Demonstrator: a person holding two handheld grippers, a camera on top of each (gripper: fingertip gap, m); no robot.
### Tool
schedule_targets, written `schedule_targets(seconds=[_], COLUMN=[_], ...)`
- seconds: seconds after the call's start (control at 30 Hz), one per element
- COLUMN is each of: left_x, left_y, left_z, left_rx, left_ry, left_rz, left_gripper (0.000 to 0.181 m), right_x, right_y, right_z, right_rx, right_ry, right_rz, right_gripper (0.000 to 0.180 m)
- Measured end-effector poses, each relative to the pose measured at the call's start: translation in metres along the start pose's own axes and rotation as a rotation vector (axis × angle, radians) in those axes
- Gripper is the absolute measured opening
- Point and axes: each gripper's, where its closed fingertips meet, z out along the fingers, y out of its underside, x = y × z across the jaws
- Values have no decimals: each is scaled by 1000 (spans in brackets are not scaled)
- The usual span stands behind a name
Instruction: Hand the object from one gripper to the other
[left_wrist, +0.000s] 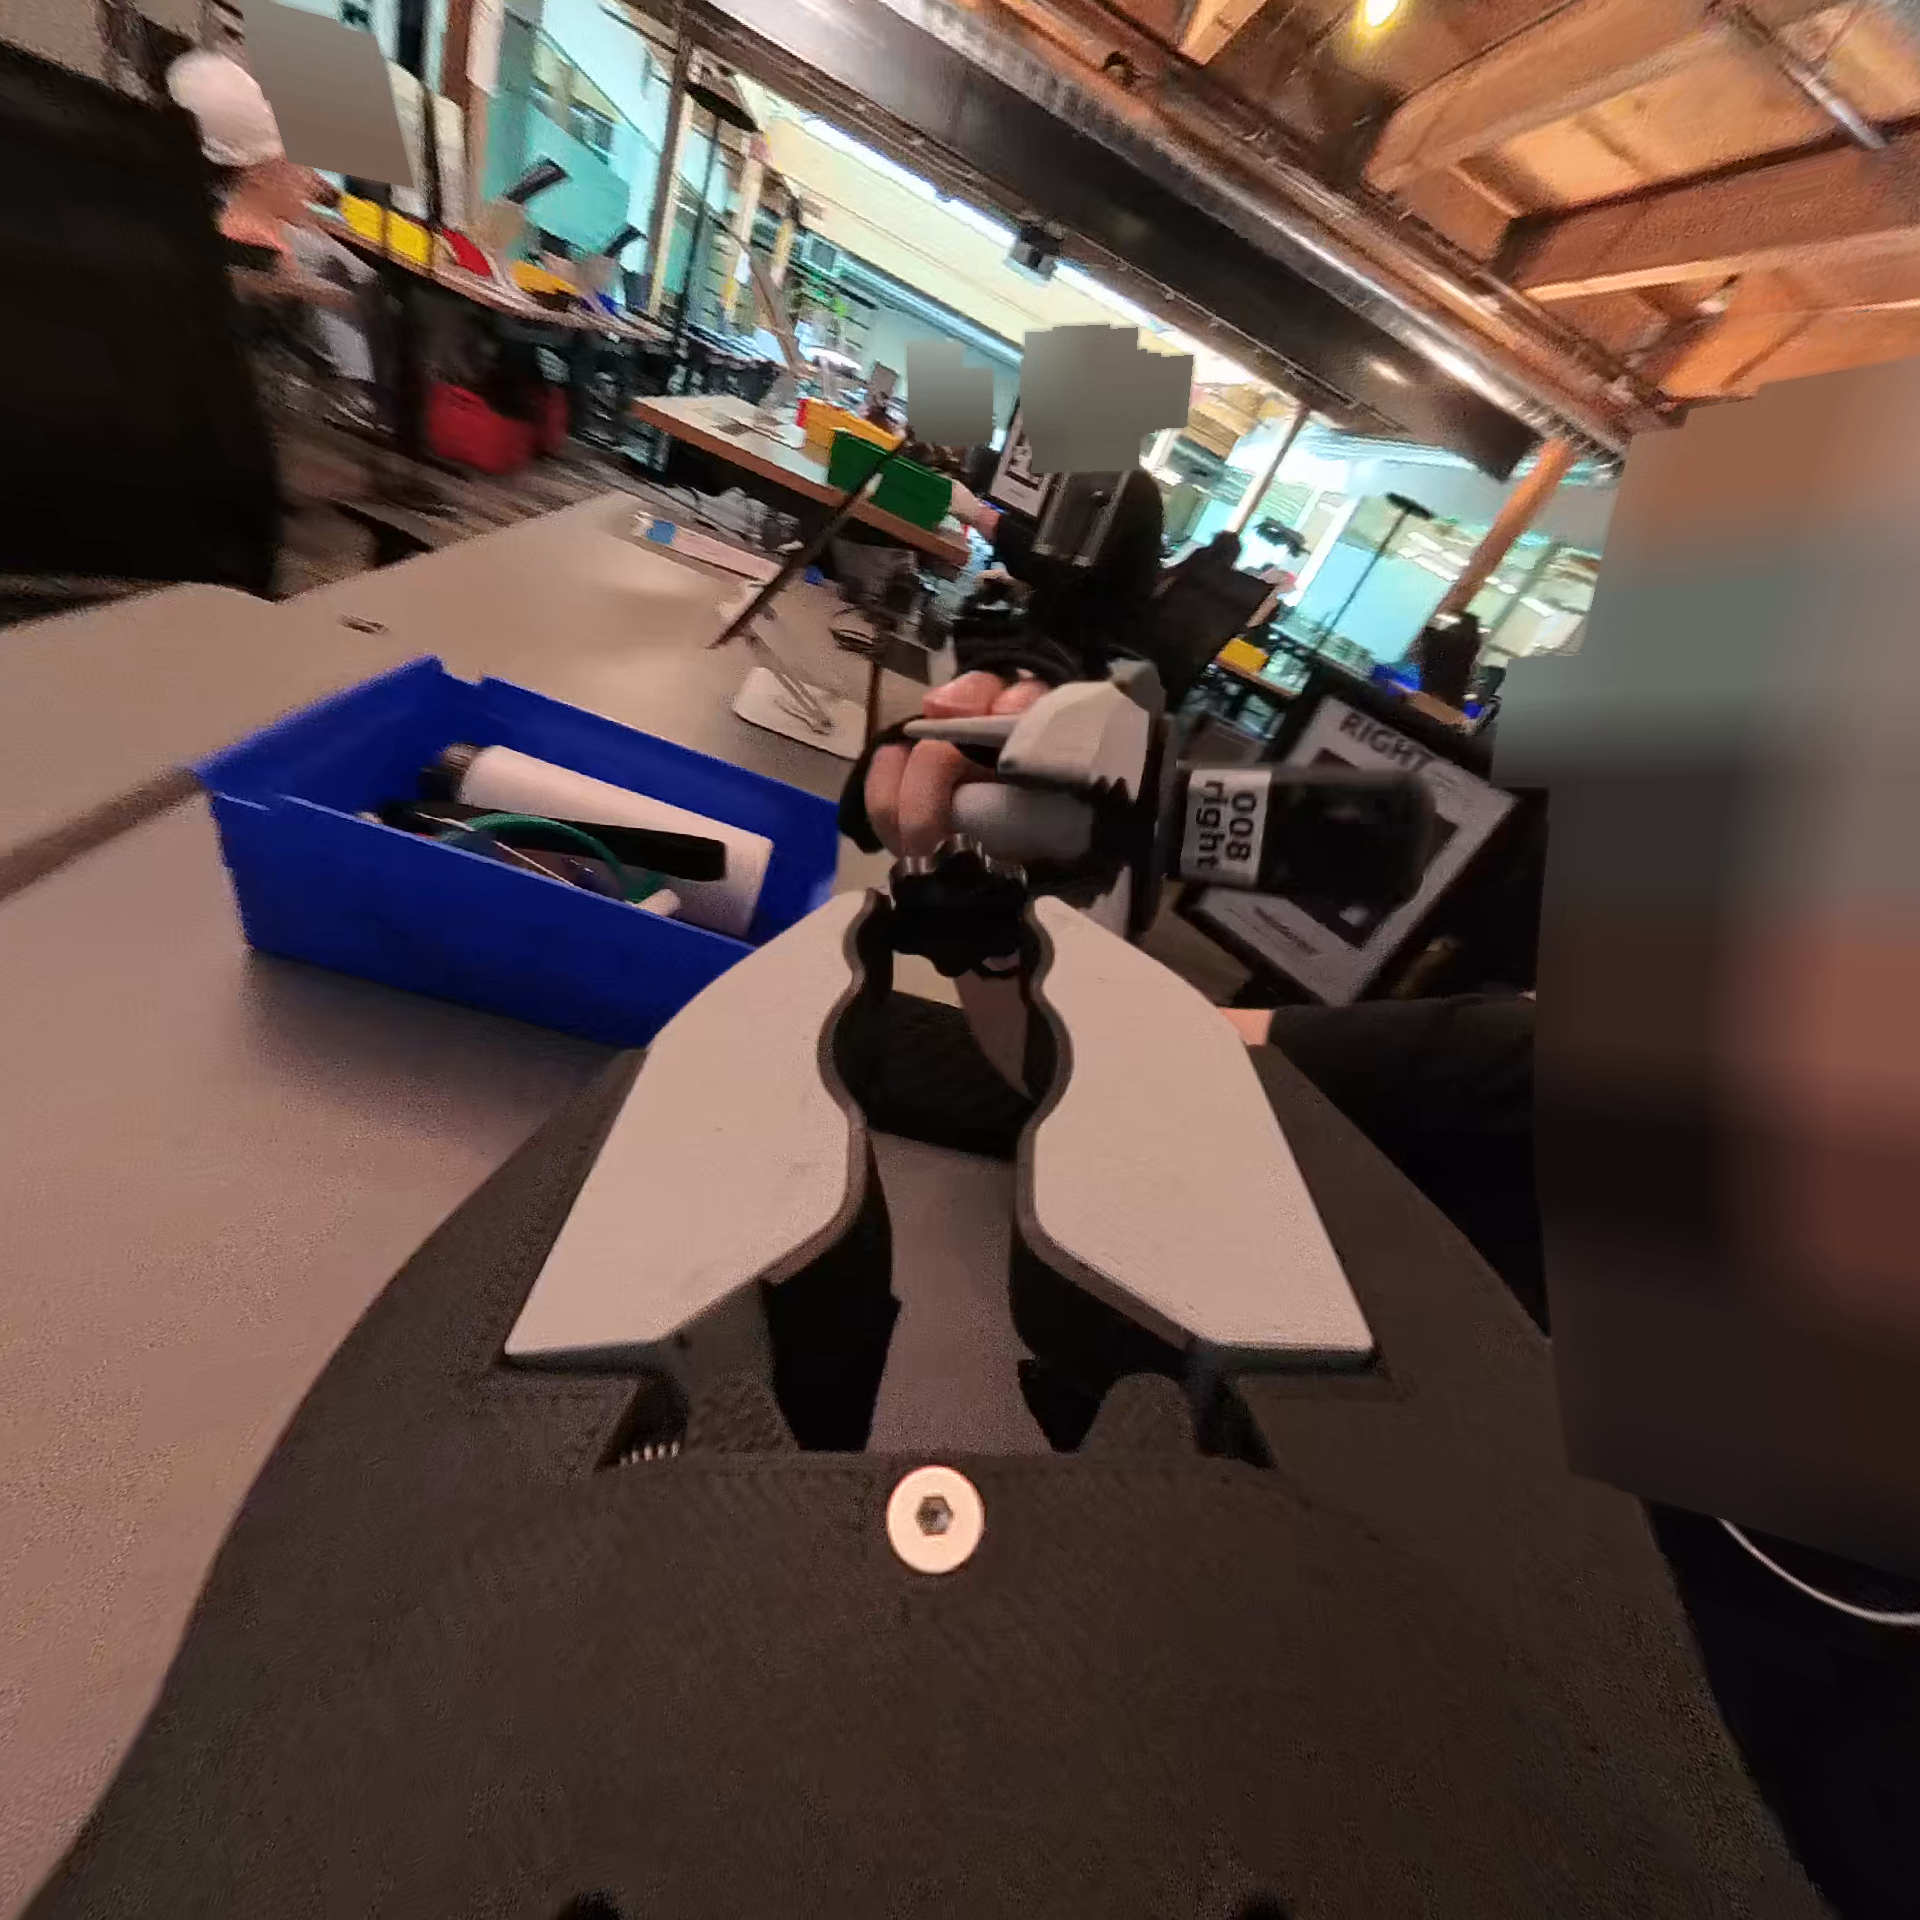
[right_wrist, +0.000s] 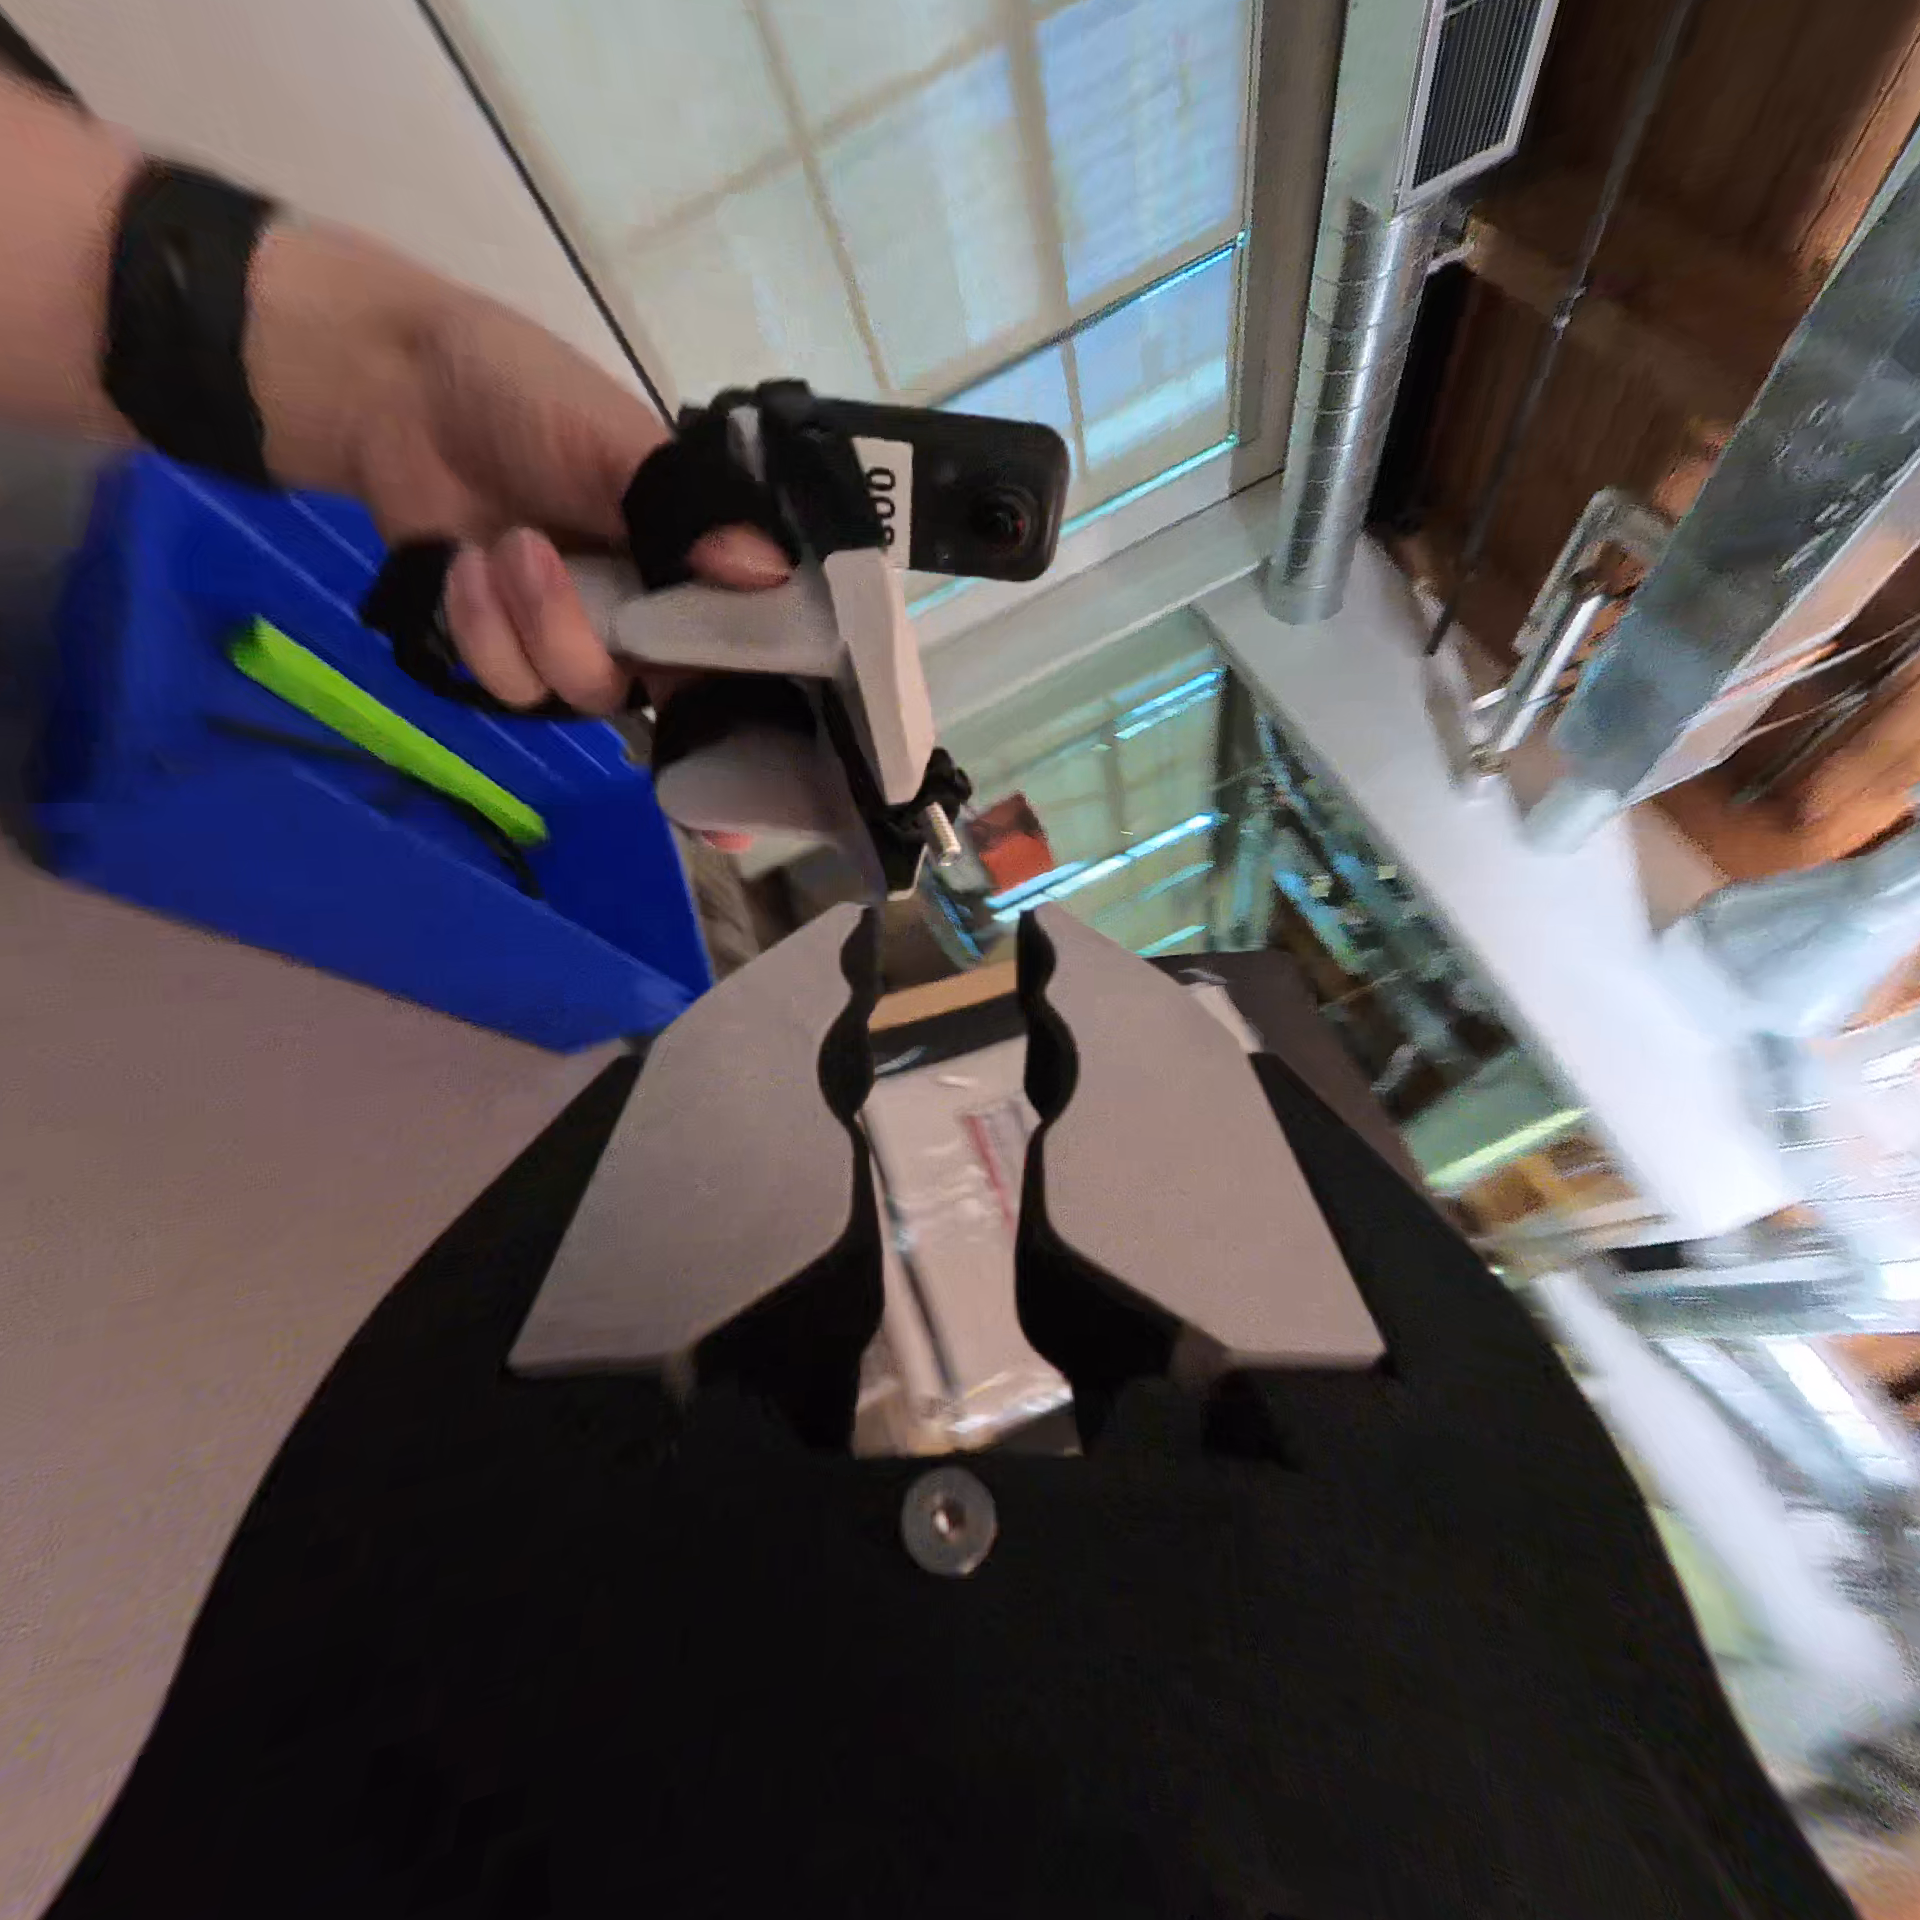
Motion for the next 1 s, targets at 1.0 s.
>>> schedule_targets(seconds=[1.0], left_x=[18], left_y=[-21], left_z=[26], left_rx=[51], left_ry=[-767], left_rz=[1329], left_gripper=[34], right_x=[19], right_y=[-10], right_z=[6], right_rx=[646], right_ry=[-358], right_rz=[1847], right_gripper=[6])
